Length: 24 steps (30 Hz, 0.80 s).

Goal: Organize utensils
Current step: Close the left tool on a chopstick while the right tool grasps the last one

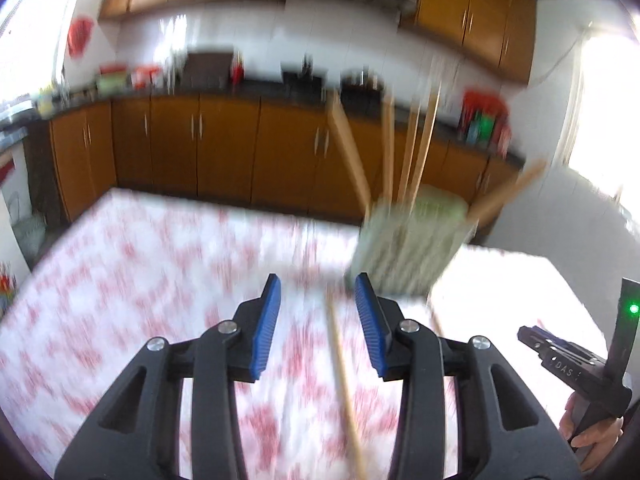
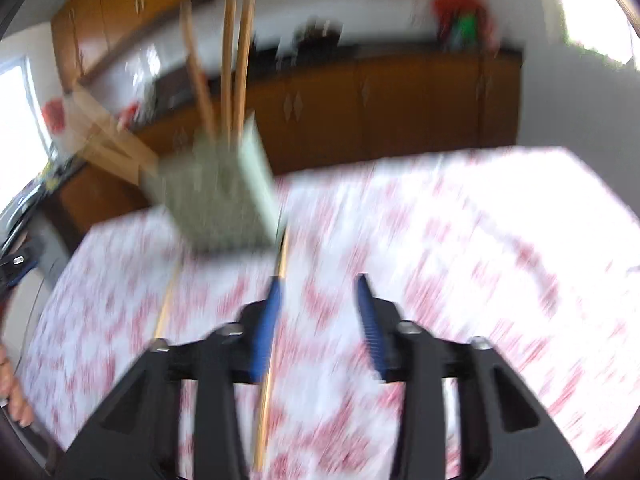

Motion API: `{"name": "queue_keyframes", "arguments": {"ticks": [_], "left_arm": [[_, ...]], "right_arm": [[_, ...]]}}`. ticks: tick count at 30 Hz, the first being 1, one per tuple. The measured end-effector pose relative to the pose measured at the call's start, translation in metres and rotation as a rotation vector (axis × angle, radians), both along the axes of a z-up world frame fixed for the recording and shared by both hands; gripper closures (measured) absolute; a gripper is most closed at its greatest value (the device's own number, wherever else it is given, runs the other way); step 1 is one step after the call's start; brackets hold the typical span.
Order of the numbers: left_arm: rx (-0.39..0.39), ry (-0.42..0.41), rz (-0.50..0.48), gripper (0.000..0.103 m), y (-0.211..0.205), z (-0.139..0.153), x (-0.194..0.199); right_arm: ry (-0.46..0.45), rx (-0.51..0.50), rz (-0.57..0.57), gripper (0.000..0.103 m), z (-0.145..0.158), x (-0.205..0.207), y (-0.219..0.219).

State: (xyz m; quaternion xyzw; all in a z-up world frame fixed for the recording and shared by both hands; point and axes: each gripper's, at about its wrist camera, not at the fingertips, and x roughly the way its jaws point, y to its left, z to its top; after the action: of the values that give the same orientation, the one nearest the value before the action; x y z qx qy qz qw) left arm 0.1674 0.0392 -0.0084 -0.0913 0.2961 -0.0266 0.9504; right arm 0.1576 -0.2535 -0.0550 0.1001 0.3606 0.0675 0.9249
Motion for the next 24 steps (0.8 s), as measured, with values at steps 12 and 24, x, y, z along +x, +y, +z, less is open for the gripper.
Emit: {"name": "queue_keyframes", "arguments": {"ticks": [12, 24], "left_arm": [[0.044, 0.228, -0.094, 0.064, -0.031, -0.083, 0.001], [0.165, 0.296, -0.106, 0.094, -0.054, -0.097, 0.013]], "right_arm": [[0.126, -0.099, 0.109, 0.095, -0.056, -0.002, 0.054], [0.131, -0.079, 0.036, 0.095, -0.055, 0.005, 0.015]]}}
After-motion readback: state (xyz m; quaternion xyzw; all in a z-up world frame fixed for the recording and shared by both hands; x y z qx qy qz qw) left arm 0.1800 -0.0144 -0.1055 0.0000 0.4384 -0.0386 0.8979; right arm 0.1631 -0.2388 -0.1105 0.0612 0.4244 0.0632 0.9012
